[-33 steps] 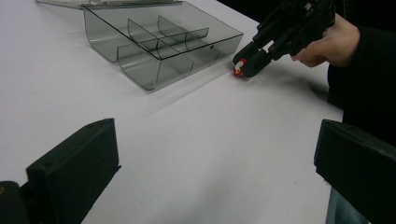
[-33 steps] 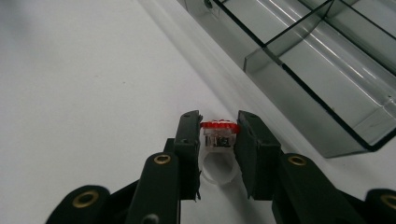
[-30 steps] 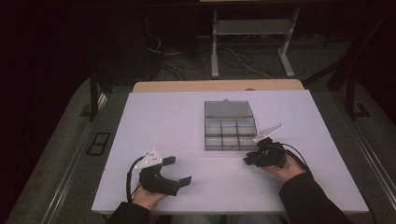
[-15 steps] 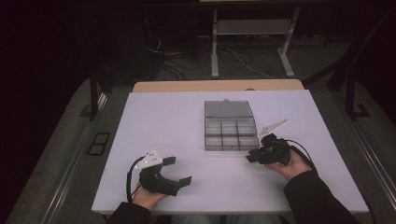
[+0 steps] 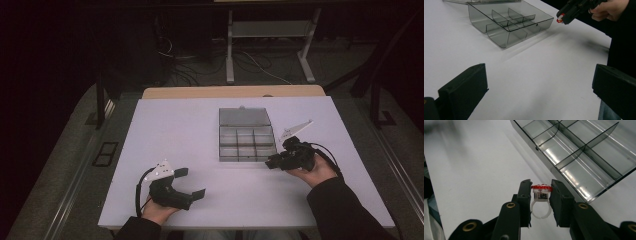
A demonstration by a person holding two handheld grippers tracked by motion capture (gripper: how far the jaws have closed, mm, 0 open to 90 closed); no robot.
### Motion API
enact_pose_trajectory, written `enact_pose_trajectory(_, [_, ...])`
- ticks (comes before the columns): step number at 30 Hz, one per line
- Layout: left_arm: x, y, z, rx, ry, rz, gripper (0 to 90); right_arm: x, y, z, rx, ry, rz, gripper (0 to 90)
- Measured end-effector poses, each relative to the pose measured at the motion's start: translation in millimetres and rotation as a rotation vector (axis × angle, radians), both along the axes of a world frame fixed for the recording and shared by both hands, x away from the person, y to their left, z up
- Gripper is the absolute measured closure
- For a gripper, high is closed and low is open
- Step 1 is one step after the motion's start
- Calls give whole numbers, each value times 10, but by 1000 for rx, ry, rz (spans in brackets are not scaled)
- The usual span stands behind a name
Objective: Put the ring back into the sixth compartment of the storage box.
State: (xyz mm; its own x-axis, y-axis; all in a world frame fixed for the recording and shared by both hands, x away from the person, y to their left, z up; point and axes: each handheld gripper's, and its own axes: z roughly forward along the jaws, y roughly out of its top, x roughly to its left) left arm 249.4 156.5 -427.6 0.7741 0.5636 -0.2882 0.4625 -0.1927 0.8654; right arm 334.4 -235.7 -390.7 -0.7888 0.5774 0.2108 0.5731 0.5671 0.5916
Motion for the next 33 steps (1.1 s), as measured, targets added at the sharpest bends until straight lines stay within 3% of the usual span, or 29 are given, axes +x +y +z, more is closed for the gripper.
enact_pose_trajectory(33, [2,3,0,-4,2,-1,0,325,23,330,0,-18,1,702])
